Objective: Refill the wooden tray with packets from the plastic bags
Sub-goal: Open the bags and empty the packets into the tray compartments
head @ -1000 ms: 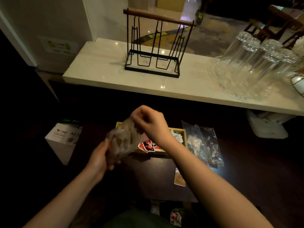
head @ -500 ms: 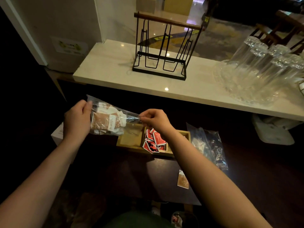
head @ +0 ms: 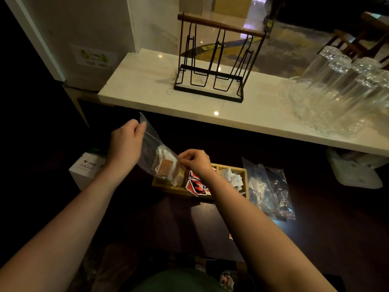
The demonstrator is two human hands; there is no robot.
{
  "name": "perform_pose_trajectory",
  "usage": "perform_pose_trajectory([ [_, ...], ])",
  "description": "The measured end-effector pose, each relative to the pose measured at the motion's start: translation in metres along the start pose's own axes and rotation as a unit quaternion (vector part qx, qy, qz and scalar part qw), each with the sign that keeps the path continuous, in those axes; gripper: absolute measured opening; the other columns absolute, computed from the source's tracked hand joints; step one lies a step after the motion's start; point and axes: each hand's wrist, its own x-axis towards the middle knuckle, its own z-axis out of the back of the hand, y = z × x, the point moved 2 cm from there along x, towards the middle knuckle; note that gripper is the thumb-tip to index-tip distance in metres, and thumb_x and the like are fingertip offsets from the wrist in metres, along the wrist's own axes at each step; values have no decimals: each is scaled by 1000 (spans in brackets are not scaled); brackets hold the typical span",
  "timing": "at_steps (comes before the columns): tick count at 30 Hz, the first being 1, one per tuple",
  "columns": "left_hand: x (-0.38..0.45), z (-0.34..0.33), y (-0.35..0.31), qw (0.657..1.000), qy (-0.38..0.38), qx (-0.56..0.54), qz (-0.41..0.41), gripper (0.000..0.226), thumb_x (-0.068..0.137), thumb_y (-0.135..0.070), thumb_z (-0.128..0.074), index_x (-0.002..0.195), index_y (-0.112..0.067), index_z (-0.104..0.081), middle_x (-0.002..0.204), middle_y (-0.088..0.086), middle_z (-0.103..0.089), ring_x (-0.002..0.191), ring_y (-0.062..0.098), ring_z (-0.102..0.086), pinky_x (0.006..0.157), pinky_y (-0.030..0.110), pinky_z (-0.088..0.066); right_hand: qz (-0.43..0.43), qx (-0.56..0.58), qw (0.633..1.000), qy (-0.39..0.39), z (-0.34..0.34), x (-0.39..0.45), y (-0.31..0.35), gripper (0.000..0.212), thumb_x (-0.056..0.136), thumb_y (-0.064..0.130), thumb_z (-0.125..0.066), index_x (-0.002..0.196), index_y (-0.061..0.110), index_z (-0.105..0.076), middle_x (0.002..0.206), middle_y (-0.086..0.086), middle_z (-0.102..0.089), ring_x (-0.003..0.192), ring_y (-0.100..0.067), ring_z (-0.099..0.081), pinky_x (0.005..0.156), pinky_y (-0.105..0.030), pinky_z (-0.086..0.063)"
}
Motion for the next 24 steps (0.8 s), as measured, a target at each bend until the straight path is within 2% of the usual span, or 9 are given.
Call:
perform_pose_trajectory([
  [6,-2,-7,-15,1000,14,-15,-24,36,97,-28,-44,64,-14,-39,56,-1,-40,52,11,-40,45,27,-26,5,16,1000,-4,3,-1,-7,8,88,8,-62,93,10,-69,78,3,-64,74,-11,-63,63,-18,-54],
  [9,-1,-7,-18,999,16,-26,-36,35,96,-29,-45,66,-11,-43,56,2,-45,53,16,-45,48,31,-31,1,22,1000,-4,4,-1,-7,9,89,7,-61,93,10,-68,80,0,-65,77,-13,-65,68,-21,-57],
  [15,4,-7,-20,998,23,-36,-56,37,95,-31,-48,69,-5,-47,59,13,-52,57,26,-51,51,36,-37,-11,33,999,-11,7,0,-7,10,88,0,-60,96,0,-67,73,1,-62,65,-8,-61,57,-12,-54],
  [18,4,-7,-21,997,22,-48,-55,37,94,-31,-49,68,-5,-46,59,16,-53,58,31,-54,52,41,-41,-18,35,999,-18,8,1,-7,8,87,0,-61,90,4,-68,70,0,-63,63,-12,-62,62,-19,-56],
  [21,3,-9,-22,997,23,-51,-44,36,94,-30,-49,67,-6,-46,59,12,-51,60,32,-55,51,35,-37,-8,-10,999,-32,8,1,-8,9,87,4,-63,85,12,-68,73,-2,-65,70,-17,-66,72,-30,-59],
  [24,3,-8,-22,998,18,-54,-41,36,93,-29,-52,67,-4,-47,59,13,-50,59,31,-53,51,33,-35,-1,-19,999,-34,9,0,-7,7,87,6,-64,87,11,-69,72,2,-63,70,-15,-65,67,-23,-57],
])
